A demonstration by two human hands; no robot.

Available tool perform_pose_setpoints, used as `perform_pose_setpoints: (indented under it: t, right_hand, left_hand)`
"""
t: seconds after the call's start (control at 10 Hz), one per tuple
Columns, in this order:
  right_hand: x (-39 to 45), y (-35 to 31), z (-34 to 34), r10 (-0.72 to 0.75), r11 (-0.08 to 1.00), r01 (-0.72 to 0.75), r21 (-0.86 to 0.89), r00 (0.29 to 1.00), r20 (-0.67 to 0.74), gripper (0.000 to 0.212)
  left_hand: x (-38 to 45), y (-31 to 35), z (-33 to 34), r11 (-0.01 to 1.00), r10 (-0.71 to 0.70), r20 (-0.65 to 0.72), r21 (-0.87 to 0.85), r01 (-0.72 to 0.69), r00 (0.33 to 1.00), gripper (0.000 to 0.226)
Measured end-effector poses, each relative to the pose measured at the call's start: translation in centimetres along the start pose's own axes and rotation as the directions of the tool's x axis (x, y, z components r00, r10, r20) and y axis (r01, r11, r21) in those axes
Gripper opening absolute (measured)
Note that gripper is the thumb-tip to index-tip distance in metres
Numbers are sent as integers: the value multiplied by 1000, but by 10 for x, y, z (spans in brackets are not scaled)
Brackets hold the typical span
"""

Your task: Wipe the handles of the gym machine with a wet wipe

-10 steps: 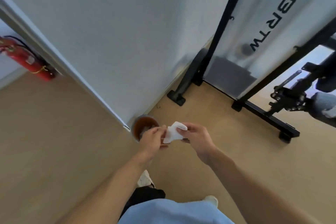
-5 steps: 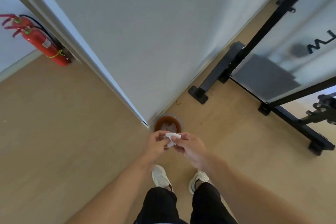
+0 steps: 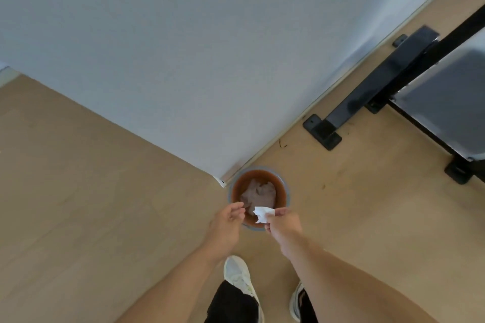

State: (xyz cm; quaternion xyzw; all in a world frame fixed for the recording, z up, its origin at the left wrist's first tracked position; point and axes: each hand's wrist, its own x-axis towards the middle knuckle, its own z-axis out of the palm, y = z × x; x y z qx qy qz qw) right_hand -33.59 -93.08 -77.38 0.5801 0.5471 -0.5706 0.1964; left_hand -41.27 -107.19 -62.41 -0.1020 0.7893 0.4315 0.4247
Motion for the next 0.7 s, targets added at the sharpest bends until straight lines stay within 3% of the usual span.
perform_pose_setpoints:
  t: [0.1,0.3,0.4,0.7]
  right_hand:
    - [60,27,22,18,1000,-17,20,999,-29,19]
    - [69,5,33,232,938,-242,249,970,71,33]
    - [72,9,33,229,944,-237,230,971,62,45]
    - [-55,-30,-48,182,959,-195,204,980,81,41]
  left_hand:
    - [46,-36,17,999,-39,14,28,39,999,34]
    - [94,-70,48,997,-62,45,42,60,997,41]
    - [90,-69,54,996,-68,41,64,65,997,42]
    - [-2,-2,43,993,-109,19,53,108,994,44]
